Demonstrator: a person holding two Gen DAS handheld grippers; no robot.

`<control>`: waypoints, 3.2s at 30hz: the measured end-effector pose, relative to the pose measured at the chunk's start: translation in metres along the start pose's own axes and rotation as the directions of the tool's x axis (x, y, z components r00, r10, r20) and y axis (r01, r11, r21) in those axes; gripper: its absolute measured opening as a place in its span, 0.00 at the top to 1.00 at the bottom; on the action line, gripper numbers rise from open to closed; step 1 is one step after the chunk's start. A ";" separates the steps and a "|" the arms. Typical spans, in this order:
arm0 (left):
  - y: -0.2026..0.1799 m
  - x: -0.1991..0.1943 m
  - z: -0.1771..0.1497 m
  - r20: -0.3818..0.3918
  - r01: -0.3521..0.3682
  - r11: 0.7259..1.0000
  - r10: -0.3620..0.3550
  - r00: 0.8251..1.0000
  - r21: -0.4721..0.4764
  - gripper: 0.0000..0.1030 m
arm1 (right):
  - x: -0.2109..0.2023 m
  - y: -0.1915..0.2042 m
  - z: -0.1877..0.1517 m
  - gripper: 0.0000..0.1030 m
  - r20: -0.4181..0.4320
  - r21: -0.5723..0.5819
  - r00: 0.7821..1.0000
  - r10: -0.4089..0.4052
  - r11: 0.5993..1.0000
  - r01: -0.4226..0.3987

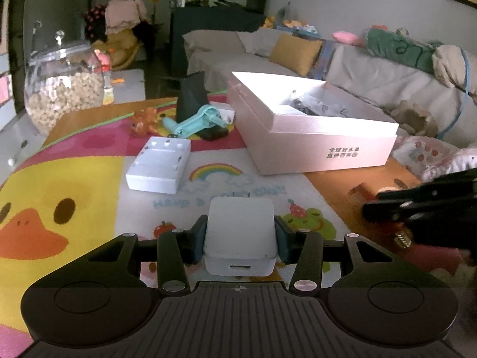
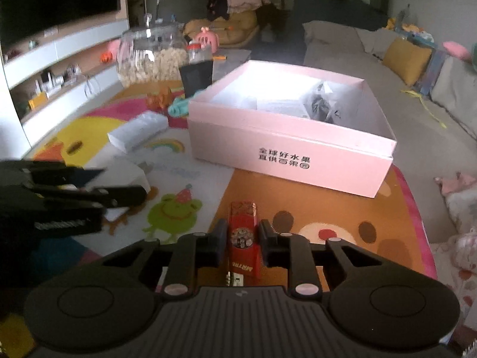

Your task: Organize rigid objects

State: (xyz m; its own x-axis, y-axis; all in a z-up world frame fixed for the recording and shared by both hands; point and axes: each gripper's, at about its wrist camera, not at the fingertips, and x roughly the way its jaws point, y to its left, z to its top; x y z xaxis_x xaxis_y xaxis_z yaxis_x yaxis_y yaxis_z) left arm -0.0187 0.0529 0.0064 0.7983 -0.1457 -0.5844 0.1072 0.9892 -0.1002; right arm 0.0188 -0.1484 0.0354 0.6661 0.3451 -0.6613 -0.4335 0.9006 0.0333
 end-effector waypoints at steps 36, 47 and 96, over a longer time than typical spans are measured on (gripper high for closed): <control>-0.044 0.012 0.190 0.312 0.169 0.985 -0.150 0.938 -0.035 0.57 | -0.087 -0.065 -0.022 0.78 0.220 0.181 0.973 -0.072 0.983 0.032; -0.024 -0.021 0.047 0.091 0.115 0.988 -0.125 0.988 0.107 0.57 | -0.081 -0.066 0.011 0.78 0.257 0.196 0.965 -0.047 0.981 -0.004; 0.170 0.146 0.127 0.015 0.122 0.914 -0.126 0.992 -0.386 0.62 | 0.259 0.063 0.260 0.97 -0.359 -0.220 0.917 -0.173 0.971 0.097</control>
State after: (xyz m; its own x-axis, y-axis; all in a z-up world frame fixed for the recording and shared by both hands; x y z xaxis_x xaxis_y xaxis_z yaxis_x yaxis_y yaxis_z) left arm 0.1917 0.2016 0.0066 0.7874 -0.2690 -0.5546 -0.0331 0.8801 -0.4737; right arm 0.3217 0.0668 0.0608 0.4676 0.0657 -0.8815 -0.4898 0.8494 -0.1965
